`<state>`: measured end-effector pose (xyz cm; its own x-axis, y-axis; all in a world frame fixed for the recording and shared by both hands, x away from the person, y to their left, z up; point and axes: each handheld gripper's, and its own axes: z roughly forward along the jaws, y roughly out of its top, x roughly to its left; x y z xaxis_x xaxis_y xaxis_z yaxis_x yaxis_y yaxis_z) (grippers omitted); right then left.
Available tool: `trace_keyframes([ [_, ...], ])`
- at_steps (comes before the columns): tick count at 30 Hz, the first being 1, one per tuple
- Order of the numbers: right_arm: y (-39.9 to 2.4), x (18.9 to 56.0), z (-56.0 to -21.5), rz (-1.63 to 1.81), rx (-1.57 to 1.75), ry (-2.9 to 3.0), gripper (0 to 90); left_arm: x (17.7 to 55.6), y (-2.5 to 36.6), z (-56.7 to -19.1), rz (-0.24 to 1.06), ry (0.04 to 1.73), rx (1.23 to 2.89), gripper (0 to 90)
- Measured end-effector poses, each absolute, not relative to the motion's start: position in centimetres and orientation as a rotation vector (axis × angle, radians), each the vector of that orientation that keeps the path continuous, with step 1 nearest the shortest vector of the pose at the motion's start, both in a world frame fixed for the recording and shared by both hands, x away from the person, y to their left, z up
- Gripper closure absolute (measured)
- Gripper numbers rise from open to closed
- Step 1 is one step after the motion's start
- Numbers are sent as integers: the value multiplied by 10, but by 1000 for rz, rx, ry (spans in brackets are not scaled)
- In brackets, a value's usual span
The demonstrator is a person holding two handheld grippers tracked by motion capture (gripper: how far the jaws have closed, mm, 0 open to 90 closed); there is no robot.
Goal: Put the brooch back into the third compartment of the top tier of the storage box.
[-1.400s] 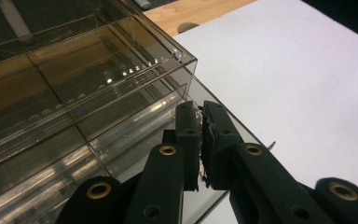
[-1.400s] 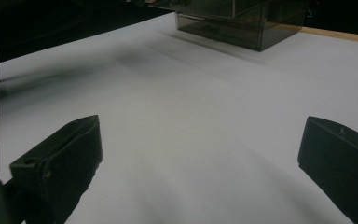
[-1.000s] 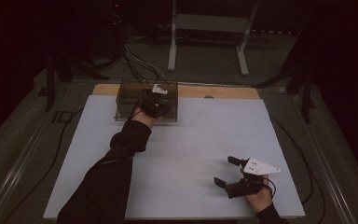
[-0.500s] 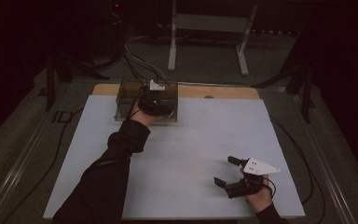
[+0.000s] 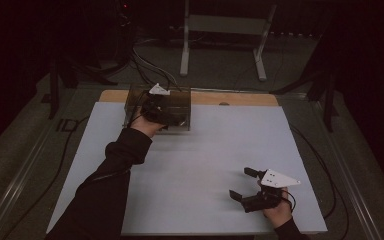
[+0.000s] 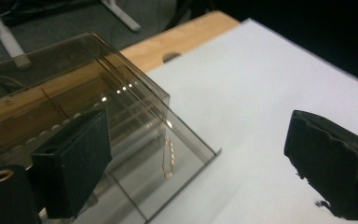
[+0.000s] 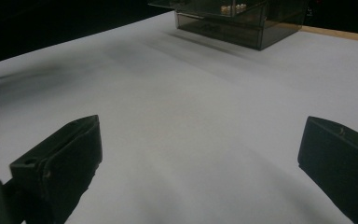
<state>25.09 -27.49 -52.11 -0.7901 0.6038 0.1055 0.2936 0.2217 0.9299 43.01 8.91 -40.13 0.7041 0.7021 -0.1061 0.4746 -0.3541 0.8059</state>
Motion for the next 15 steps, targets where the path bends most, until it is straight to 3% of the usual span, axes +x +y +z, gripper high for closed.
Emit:
trace_keyframes([
  [8,-275,251,-521,1594,849,2220,0,423,92,-400,222,801,2015,5],
  [15,-274,252,-521,1595,847,2224,0,416,92,-397,237,711,2057,5],
])
